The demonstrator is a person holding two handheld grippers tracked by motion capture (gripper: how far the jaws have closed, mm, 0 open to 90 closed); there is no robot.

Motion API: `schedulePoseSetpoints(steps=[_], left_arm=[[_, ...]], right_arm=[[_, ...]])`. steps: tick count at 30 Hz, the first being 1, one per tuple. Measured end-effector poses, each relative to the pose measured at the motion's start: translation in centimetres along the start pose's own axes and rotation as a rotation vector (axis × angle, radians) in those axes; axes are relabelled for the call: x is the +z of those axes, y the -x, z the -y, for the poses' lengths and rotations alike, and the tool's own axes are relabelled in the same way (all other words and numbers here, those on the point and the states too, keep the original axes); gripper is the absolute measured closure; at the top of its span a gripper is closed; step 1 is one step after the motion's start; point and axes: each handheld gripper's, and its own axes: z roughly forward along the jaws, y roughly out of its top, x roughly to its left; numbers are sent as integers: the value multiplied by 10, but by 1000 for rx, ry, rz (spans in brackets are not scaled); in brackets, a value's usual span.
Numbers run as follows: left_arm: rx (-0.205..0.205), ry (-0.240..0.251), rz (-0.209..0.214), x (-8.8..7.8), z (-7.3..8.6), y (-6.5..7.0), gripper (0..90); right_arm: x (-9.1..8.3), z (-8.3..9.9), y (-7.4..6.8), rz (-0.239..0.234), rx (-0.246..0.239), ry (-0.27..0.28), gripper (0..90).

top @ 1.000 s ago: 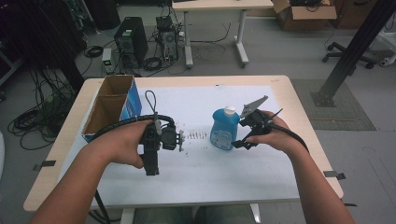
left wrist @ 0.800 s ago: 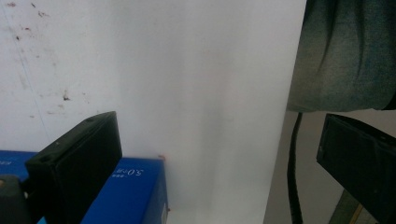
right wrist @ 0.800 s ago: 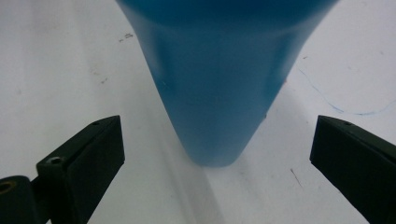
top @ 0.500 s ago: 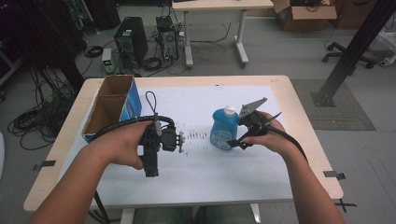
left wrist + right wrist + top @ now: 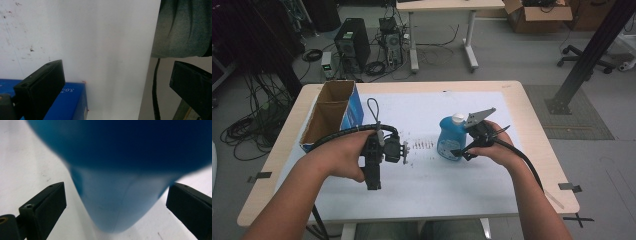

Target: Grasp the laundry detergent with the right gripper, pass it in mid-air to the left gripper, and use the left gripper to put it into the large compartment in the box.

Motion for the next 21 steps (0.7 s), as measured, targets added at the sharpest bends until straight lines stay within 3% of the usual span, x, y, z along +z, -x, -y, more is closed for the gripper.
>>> schedulePoseSetpoints(steps=[21], left_arm=[[3,-3,6,3,0,-1,4]], right_arm=[[13,9,-4,41,26,138,19]])
